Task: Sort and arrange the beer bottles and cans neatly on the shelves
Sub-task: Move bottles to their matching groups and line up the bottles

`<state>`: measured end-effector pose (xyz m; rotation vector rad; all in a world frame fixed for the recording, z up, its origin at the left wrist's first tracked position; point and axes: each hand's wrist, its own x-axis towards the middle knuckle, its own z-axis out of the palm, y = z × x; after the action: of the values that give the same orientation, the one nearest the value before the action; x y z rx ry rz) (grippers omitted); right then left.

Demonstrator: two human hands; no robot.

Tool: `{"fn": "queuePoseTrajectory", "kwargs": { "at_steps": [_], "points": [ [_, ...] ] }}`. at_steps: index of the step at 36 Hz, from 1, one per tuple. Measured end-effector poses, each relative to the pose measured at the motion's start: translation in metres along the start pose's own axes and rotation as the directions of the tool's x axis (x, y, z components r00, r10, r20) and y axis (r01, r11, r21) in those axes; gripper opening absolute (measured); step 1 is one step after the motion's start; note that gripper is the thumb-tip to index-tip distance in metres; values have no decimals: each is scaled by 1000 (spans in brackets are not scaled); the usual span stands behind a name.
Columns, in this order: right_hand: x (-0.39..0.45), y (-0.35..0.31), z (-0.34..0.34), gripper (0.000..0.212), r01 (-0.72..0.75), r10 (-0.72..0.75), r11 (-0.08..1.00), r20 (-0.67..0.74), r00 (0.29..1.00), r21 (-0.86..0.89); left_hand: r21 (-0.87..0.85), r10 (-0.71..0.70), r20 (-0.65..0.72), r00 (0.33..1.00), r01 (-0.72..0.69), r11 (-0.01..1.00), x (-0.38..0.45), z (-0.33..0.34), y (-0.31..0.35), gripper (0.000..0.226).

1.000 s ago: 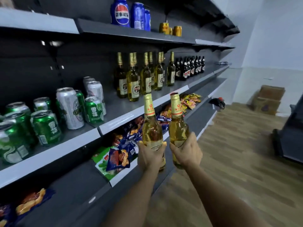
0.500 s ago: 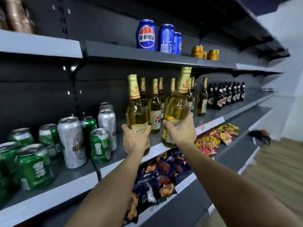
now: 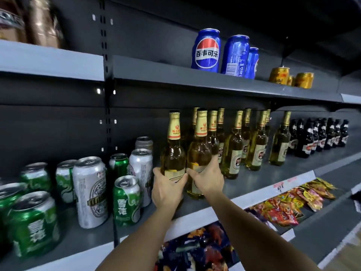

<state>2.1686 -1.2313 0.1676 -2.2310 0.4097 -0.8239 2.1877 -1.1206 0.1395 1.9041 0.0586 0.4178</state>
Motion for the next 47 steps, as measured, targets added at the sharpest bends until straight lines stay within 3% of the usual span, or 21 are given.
{"fn": "queuePoseTrajectory", "kwargs": {
  "at_steps": [14,17,22,31,47],
  "points": [
    [25,23,24,80,-5,-7,996,136,991,85,42,15,-93,996,-11,999,-1,8,-3,72],
    [23,33,27,96,1,-43,984,230,972,180,-7,25,-118,993,-26,1000,-4,12,-8,75],
    [17,58,37,104,-74,-35,965,403,914,251,-46,4,-93,996,-8,999,-12,19,-19,67],
    [35,70,39,67,75,-130,987,420,898,145,-15,-11,-155,988,9,1000,-14,23,-23,58],
    [62,34,93,53,77,-115,991,392,913,111,5,-29,-197,980,31,1000,-11,26,-26,59]
  ]
}}
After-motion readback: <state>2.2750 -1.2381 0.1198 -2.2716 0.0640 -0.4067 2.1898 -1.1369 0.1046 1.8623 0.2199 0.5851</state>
